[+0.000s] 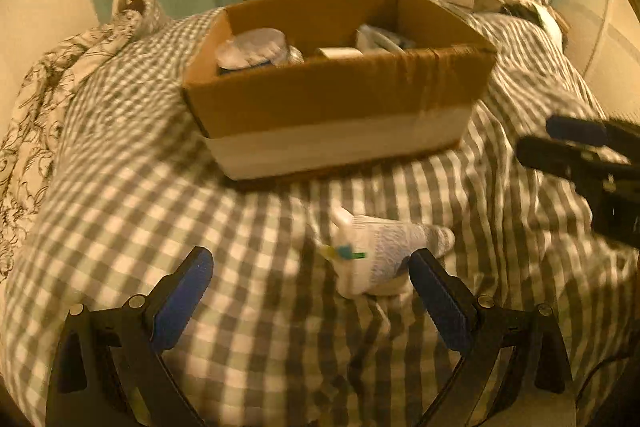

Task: Organize objects
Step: 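Grasp the white bear figurine with the left gripper, then grasp the white toothpaste tube with right gripper while left holds the figurine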

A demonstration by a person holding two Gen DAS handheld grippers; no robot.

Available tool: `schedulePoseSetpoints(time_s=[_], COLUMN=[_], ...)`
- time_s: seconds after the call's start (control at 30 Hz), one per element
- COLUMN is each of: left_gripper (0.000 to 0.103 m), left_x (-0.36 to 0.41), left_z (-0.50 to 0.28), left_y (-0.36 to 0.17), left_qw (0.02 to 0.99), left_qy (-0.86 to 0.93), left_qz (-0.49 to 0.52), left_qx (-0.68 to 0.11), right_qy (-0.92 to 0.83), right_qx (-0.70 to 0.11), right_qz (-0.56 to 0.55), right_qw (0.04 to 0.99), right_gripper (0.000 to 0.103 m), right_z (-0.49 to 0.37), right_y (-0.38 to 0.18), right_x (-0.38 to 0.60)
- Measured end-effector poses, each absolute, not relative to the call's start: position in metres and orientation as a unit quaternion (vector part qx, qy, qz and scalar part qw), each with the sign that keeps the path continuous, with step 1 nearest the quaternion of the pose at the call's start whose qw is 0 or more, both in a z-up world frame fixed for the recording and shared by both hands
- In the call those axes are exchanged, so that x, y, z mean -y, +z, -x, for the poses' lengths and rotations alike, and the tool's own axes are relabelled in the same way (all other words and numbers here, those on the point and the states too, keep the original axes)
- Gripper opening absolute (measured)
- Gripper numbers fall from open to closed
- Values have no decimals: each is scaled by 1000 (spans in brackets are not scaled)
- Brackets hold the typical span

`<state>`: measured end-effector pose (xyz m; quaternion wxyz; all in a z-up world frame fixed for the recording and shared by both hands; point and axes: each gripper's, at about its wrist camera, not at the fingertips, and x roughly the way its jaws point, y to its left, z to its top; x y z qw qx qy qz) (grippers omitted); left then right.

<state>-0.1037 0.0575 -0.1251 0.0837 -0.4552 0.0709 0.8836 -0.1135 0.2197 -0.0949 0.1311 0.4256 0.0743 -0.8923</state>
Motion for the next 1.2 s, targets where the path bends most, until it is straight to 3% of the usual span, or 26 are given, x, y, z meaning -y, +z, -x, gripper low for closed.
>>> schedulePoseSetpoints(time_s=[0.27,0.43,0.5,0.6,1.2], left_gripper=[101,97,77,56,56], left_x=[-83,-81,-79,-79,-14], left_z=[114,119,119,118,103], left_y=[-161,-167,-167,-166,-91], left_qw=[120,126,132,156,78], left_qy=[855,853,854,851,902], left_qz=[493,498,497,497,423], left_qx=[-107,-91,-82,-66,-39], right_qy=[-891,-890,-889,-889,-876], right_qx=[-64,-61,-62,-64,-99], right_qz=[-430,-435,-436,-436,-445], right_qw=[128,126,125,125,158], right_gripper=[59,59,59,59,59], right_z=[113,113,114,113,109], right_y=[-98,-100,-100,-101,-113], right_x=[-220,-220,-220,-218,-190])
